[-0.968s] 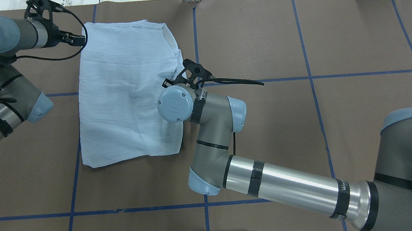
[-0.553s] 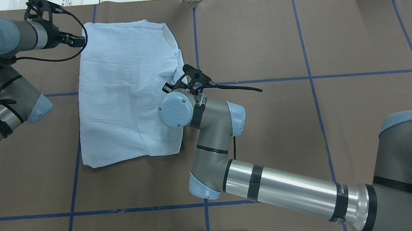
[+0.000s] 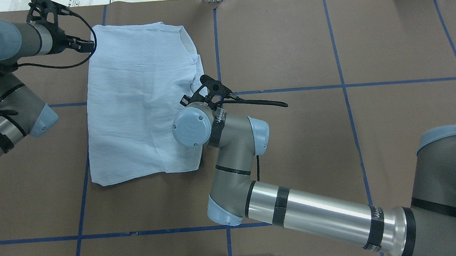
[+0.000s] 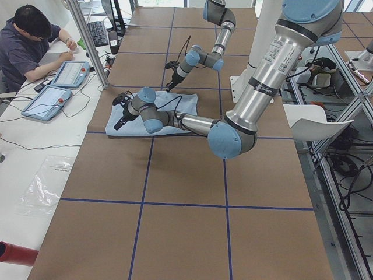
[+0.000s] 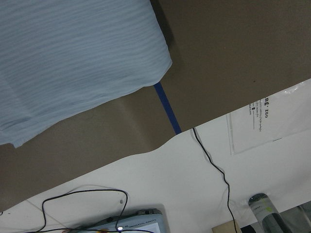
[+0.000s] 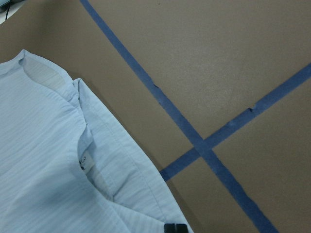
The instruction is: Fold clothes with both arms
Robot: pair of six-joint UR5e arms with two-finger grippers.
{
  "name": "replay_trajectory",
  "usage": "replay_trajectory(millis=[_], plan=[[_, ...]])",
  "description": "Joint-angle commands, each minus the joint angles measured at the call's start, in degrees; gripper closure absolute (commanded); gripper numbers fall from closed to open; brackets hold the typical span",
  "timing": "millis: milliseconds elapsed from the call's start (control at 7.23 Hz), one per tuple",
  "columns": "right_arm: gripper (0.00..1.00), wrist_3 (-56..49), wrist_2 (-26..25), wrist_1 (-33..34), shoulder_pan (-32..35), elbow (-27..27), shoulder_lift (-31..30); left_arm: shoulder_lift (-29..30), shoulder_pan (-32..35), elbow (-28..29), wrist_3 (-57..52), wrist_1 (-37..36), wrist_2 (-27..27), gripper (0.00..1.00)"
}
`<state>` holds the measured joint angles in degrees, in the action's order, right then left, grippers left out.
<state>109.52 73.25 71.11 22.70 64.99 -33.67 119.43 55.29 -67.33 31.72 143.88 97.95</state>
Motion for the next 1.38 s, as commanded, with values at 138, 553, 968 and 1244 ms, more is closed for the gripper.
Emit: replay_trajectory(millis=[138,553,968,1244], plan=[[1.00,-3.08,-0.13,0.52,0.07,3.64,-0.96,-0.60,-0.09,-0.08,0.00,0.09,0.04,0.00],[1.00,-4.58,-0.21,1.48,0.07,18.69,-13.90,-0.86,-0.18,-0.08,0.09,0.09,0.04,0.00],[1.00,-4.67,-2.05,7.55,-2.64,37.71,-28.69,-0.95,-0.18,-0.08,0.09,0.09,0.04,0.00],[1.00,-5.97,-2.32,7.55,-2.74,43.01,-35.91,-0.95,-0.18,-0.69,0.09,0.09,0.04,0.00]])
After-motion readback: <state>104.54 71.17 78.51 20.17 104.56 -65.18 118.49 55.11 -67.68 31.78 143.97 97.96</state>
